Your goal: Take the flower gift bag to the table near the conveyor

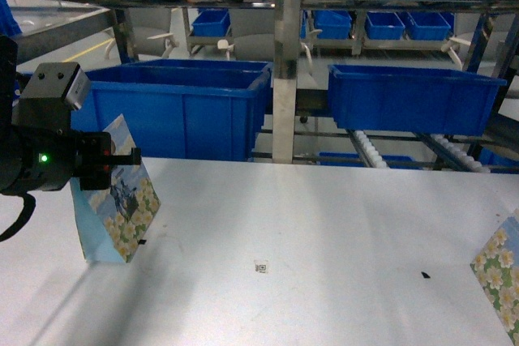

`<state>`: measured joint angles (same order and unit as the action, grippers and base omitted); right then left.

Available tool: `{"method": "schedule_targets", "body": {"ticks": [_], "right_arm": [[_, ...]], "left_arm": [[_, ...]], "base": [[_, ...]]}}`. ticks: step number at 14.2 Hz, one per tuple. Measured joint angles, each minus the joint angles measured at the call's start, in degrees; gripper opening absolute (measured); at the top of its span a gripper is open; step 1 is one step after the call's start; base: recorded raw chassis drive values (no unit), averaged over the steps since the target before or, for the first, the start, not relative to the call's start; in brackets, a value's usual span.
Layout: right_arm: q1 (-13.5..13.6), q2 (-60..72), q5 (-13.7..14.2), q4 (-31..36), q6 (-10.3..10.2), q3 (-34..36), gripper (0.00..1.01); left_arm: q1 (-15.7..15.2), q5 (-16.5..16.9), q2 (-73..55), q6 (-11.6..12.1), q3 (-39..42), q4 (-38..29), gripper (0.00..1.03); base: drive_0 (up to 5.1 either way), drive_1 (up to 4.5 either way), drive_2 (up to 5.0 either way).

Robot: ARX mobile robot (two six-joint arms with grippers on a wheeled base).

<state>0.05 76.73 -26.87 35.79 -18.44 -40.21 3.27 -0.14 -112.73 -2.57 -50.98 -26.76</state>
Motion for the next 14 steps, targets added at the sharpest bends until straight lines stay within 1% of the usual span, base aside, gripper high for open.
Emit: {"method": "schedule_targets", "body": {"ticks": [1, 2, 3, 7, 8, 9, 11, 12, 13, 14], "right_arm": [[0.0, 0.0, 0.0, 0.0, 0.0, 0.0, 0.98], [0.0, 0.0, 0.0, 0.0, 0.0, 0.0, 0.98], [0.0, 0.0, 0.0, 0.0, 0.0, 0.0, 0.98], [0.0, 0.0, 0.0, 0.0, 0.0, 0.0, 0.98], [0.0, 0.0, 0.0, 0.0, 0.0, 0.0, 0.98], [0.0, 0.0, 0.0, 0.0, 0.0, 0.0, 0.98], [0.0, 0.0, -0.1, -0.1, 0.0, 0.0, 0.98], [1.3, -0.3, 5.4, 1.3, 1.5, 0.6, 0.94], [2.9, -3.1, 17.2, 3.4, 7.1, 4.5, 0.81], [2.3, -6.3, 24.2, 4.8, 12.7, 9.3, 0.68]], "left_arm": [[0.4, -0.3, 1.1, -0.2, 0.4, 1.6, 0.38], [0.9, 0.1, 2.8, -0.7, 0.9, 2.8, 0.47], [1.7, 0.2, 5.7, -1.8, 1.5, 3.7, 0.58], [4.1, 1.9, 17.0, -5.1, 1.6, 7.1, 0.91], [8.3, -3.5, 31.9, -7.3, 2.6, 6.1, 0.98], [10.8, -12.6, 38.5, -4.1, 3.4, 6.4, 0.98], [10.5, -13.3, 36.2, -3.1, 3.9, 7.5, 0.98], [10.2, -13.1, 36.0, -1.9, 5.7, 2.6, 0.94], [9.2, -11.9, 38.2, 0.0, 10.3, -5.8, 0.82], [8.0, -10.7, 41.7, 0.9, 16.0, -10.2, 0.69]], "base": [[0.0, 0.0, 0.0], [0.0, 0.0, 0.0], [0.0, 0.0, 0.0], [0.0, 0.0, 0.0], [0.0, 0.0, 0.0], [0.0, 0.0, 0.0], [0.0, 0.0, 0.0], [0.0, 0.0, 0.0], [0.0, 0.0, 0.0], [0.0, 0.0, 0.0]]}}
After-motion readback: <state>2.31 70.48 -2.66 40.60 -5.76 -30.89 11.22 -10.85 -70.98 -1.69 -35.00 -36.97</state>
